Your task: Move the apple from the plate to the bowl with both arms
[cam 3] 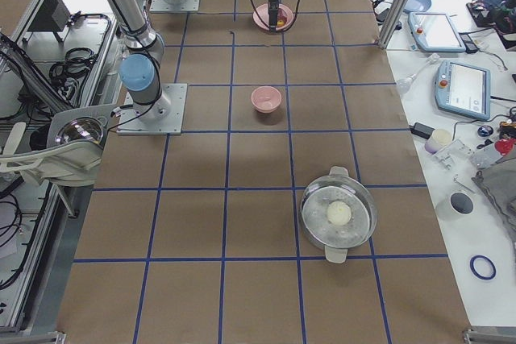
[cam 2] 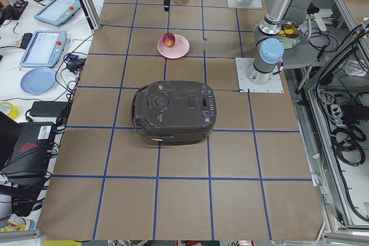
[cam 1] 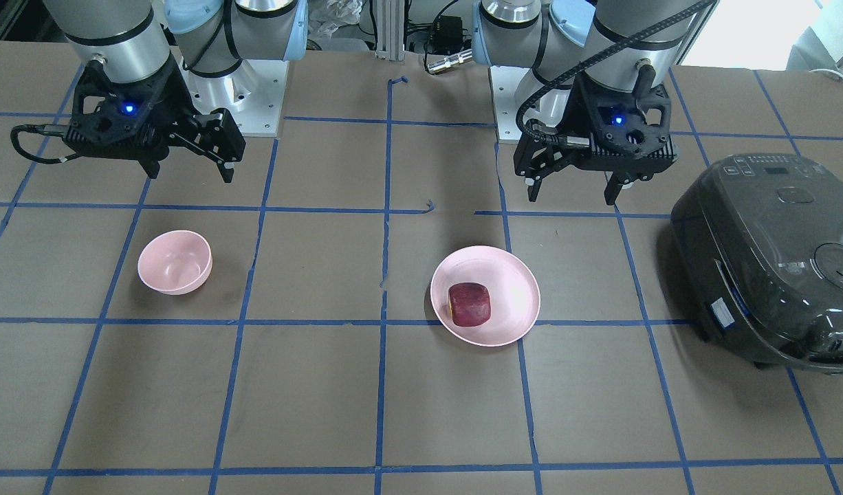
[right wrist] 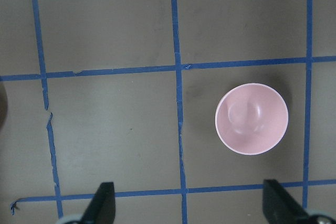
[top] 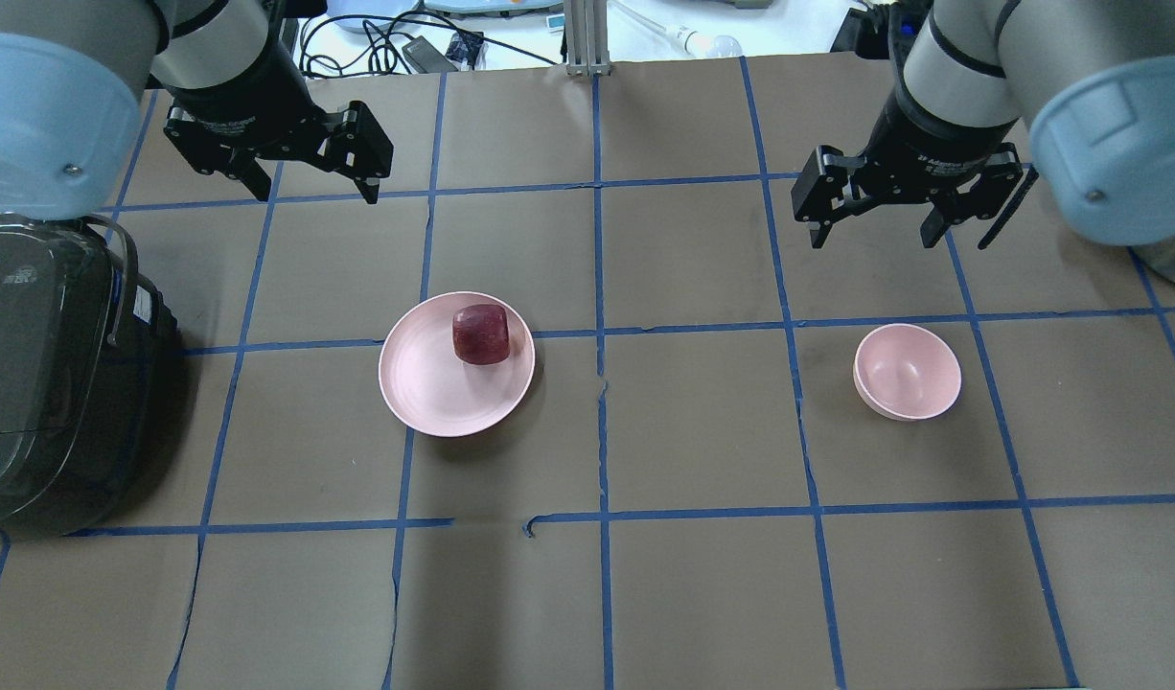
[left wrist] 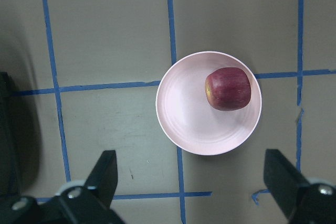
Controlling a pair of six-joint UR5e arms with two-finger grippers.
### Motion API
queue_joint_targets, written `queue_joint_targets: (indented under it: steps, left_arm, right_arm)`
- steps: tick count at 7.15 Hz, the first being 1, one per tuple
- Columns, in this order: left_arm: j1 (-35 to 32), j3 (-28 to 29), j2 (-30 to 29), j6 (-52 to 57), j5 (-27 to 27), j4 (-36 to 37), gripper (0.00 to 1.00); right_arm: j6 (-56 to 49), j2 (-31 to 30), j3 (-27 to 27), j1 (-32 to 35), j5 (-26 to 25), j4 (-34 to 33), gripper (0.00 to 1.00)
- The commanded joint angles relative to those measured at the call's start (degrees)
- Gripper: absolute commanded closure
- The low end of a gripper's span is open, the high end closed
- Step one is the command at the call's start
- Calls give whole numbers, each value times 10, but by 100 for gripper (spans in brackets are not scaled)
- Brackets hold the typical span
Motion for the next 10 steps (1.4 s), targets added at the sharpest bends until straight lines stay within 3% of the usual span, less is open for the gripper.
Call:
queue_joint_targets:
  steps: [1, 10]
  left_arm:
    - [0, 0, 0, 0, 0, 0, 0]
    - [2, 2, -1, 3, 1, 1, 0]
  right_arm:
    - [1, 1, -10, 1, 5, 14, 0]
    - [-1, 0, -6, -1, 0, 7, 0]
